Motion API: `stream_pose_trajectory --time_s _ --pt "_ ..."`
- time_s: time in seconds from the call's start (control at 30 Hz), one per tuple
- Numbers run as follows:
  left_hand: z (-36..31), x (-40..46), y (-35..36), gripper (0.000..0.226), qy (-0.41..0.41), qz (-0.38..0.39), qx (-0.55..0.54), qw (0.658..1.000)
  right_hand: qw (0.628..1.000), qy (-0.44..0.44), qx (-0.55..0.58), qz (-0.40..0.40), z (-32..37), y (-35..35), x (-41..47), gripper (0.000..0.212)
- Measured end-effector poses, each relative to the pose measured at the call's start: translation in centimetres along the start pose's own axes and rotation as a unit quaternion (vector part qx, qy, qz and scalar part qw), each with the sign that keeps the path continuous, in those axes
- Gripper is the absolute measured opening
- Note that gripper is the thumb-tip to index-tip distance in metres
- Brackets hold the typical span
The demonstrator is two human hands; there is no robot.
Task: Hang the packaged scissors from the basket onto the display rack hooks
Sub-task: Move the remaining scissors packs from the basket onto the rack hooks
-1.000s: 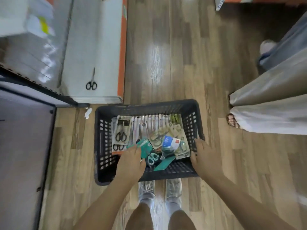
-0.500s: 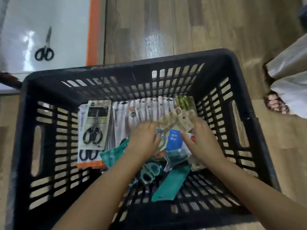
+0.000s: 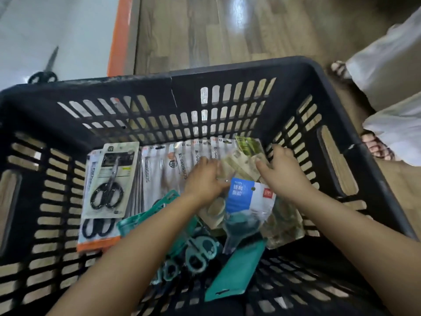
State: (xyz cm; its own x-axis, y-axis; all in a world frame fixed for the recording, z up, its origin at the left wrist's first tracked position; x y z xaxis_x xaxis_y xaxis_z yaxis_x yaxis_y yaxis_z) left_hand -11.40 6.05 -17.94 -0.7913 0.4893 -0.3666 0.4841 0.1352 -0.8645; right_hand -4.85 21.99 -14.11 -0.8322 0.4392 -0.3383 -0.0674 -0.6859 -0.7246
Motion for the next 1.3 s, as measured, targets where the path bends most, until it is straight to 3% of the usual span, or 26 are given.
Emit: stream_pose_trajectory --time_s 0.07,0.17,0.37,0.53,0.8,1.13,1.3 --pt "0.2 0.0 -0.7 0.052 -0.037 0.004 -0.100 0.994 1.000 0.001 -0.009 0.011 0.2 -0.3 0.0 0.053" --pt "0.9 -0.3 -2.0 0.036 -0.077 0.011 -0.260 0.963 0.999 0.014 -0.033 0.036 0.2 -0.6 0.3 0.047" --pt "3.3 -0.9 -3.6 0.025 -0.123 -0.025 -0.357 0.926 0.995 0.046 -0.045 0.076 -0.1 0.2 1.0 0.042" --pt "3.6 -0.6 -3.6 0.020 -0.147 -0.038 -0.393 0.907 0.992 0.085 -0.054 0.079 -0.4 0.6 1.7 0.038" --pt "3.9 -0.4 -3.1 0.021 -0.154 -0.034 -0.392 0.906 0.999 0.035 -0.034 0.019 0.0 0.9 1.0 0.061" --pt "3.5 -1.0 -4.0 0.018 -0.135 -0.022 -0.397 0.908 0.986 0.025 0.090 0.135 1.2 0.4 0.6 0.019" --pt "3.3 -1.7 -5.2 0.020 -0.135 -0.040 -0.443 0.885 0.980 -0.001 0.167 0.107 2.8 -1.1 0.0 0.019"
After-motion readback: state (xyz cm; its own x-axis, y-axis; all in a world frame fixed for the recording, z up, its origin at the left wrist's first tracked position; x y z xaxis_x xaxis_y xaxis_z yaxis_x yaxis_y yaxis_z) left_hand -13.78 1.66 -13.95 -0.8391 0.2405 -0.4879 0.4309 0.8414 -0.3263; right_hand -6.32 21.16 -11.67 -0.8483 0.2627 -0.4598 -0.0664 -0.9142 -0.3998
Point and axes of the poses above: each hand's wrist, its own x-axis towards the middle knuckle, its own y-axis out of the palm, z = x × y, the point moved 2 cm from there along x, towards the middle knuckle, and after that the axes turned 13 degrees about x, right-handed, at the moved point
